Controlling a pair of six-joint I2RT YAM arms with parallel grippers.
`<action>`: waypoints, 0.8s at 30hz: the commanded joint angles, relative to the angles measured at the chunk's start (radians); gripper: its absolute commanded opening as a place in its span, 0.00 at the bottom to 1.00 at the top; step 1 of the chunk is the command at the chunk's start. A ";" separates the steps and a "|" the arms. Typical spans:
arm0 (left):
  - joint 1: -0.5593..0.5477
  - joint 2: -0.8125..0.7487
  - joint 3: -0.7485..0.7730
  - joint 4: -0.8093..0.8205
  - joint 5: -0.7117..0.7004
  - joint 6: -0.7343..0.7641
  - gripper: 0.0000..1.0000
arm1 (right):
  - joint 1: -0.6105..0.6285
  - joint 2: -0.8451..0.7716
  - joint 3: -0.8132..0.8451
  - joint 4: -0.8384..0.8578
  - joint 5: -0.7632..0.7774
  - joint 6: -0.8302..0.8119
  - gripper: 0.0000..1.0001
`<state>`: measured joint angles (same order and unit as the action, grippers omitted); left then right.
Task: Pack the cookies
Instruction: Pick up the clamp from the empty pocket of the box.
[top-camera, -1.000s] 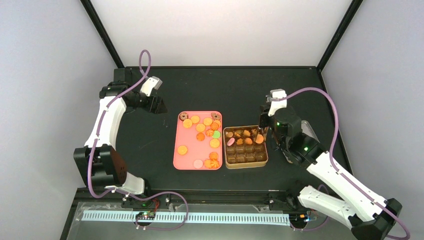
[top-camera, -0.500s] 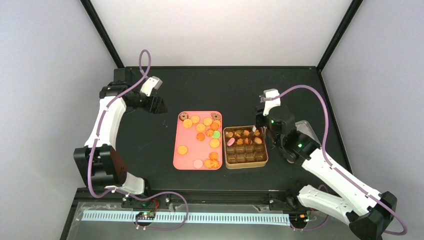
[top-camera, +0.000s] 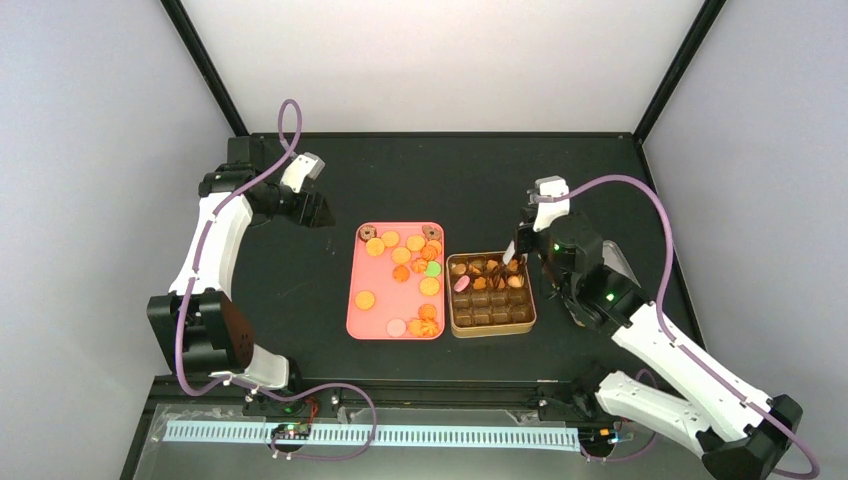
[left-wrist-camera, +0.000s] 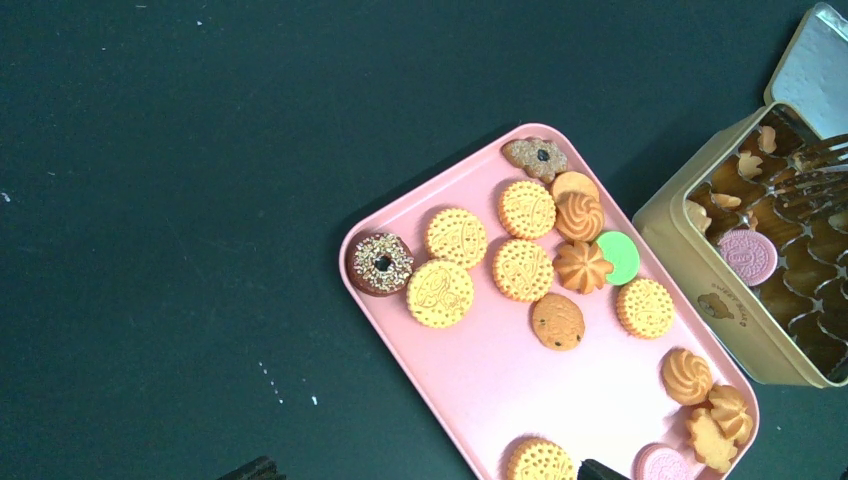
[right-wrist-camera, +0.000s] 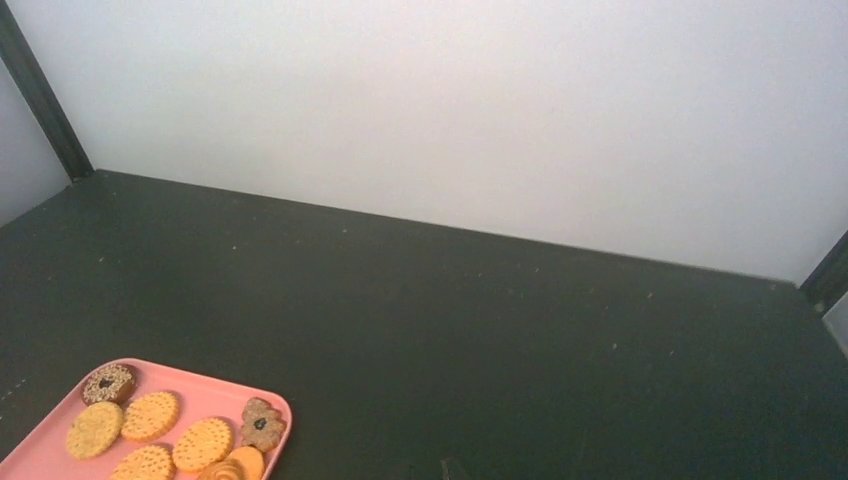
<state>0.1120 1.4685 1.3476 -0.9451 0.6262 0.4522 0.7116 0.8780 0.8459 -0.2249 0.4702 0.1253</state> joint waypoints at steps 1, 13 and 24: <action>0.005 0.004 0.027 -0.007 0.018 0.002 0.79 | -0.006 -0.037 0.054 0.013 0.021 -0.041 0.06; 0.005 0.004 0.024 -0.015 0.025 0.012 0.79 | -0.005 -0.092 0.105 -0.104 0.006 -0.026 0.29; 0.003 0.028 0.028 -0.009 0.055 0.014 0.79 | -0.006 -0.181 -0.061 -0.228 -0.018 0.090 0.35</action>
<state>0.1120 1.4719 1.3476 -0.9489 0.6430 0.4541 0.7109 0.6918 0.8490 -0.4168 0.4667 0.1757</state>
